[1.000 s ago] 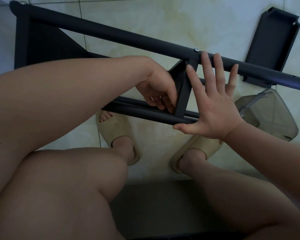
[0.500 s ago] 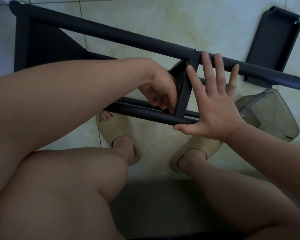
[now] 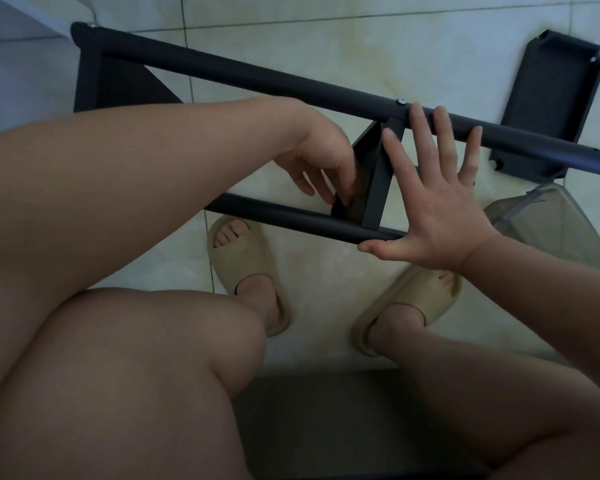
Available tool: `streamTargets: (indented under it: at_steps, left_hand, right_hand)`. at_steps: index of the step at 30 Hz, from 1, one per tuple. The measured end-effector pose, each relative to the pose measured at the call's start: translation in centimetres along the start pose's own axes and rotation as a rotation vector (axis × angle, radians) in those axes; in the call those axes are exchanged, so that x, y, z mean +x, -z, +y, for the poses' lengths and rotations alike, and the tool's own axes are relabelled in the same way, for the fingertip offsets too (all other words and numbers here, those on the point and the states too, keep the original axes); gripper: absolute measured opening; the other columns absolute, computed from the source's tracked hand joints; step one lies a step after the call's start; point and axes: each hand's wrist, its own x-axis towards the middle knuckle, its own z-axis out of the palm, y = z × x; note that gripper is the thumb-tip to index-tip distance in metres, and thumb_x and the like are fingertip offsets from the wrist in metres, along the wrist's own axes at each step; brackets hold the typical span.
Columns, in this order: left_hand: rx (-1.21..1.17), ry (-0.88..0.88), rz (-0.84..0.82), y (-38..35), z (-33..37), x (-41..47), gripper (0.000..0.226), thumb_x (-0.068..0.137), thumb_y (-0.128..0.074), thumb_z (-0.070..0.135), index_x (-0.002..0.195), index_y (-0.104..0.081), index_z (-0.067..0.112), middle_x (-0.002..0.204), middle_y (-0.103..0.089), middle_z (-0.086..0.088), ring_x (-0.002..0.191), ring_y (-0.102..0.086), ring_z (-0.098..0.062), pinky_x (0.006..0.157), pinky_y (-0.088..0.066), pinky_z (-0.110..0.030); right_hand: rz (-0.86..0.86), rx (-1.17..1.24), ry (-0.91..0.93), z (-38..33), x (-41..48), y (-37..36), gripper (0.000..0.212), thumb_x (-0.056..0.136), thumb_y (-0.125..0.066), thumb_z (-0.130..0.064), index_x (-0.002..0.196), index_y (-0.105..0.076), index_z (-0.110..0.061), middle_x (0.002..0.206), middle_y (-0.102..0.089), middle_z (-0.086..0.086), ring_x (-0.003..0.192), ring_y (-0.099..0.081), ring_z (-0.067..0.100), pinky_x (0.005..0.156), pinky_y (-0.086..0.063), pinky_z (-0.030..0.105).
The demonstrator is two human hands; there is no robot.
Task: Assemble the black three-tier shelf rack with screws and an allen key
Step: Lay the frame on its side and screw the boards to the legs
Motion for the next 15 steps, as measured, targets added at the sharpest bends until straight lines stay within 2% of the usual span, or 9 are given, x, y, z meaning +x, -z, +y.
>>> streamTargets:
  at_steps: [5, 9, 13, 15]
  left_hand:
    - [0.122, 0.049, 0.174, 0.1, 0.0, -4.4, 0.019, 0.095, -0.064, 0.035, 0.11, -0.072, 0.027, 0.099, -0.077, 0.011, 0.102, -0.069, -0.011, 0.087, -0.053, -0.033]
    - [0.247, 0.046, 0.302, -1.7, 0.2, -7.1, 0.027, 0.093, -0.064, 0.038, 0.114, -0.071, 0.022, 0.105, -0.071, 0.003, 0.102, -0.064, -0.018, 0.097, -0.05, -0.038]
    - [0.553, 0.036, 0.486, -4.2, 0.4, -8.3, 0.03, 0.092, -0.067, 0.034, 0.115, -0.069, 0.015, 0.101, -0.065, -0.001, 0.095, -0.06, -0.023, 0.075, -0.045, -0.032]
    - [0.63, 0.043, 0.577, -5.1, 0.4, -8.1, 0.035, 0.092, -0.068, 0.026, 0.124, -0.063, 0.014, 0.103, -0.059, -0.002, 0.096, -0.058, -0.024, 0.077, -0.044, -0.033]
  right_hand:
    - [-0.003, 0.02, 0.027, 0.8, 1.1, 0.8, 0.125, 0.069, -0.04, -0.094, 0.163, -0.001, -0.021, 0.17, 0.01, 0.013, 0.155, 0.014, 0.037, 0.117, 0.013, 0.066]
    - [-0.064, -0.04, 0.057, 2.5, 3.4, 2.5, 0.125, 0.067, -0.036, -0.096, 0.162, 0.008, -0.029, 0.169, 0.019, 0.006, 0.155, 0.021, 0.029, 0.12, 0.013, 0.063]
    - [-0.143, -0.078, 0.041, 3.5, 4.6, 5.0, 0.127, 0.063, -0.031, -0.101, 0.162, 0.009, -0.033, 0.167, 0.026, -0.004, 0.154, 0.025, 0.02, 0.122, 0.015, 0.058]
    - [-0.189, -0.068, -0.01, 3.3, 4.4, 5.8, 0.125, 0.063, -0.036, -0.101, 0.161, 0.009, -0.038, 0.167, 0.026, -0.007, 0.154, 0.024, 0.017, 0.123, 0.012, 0.058]
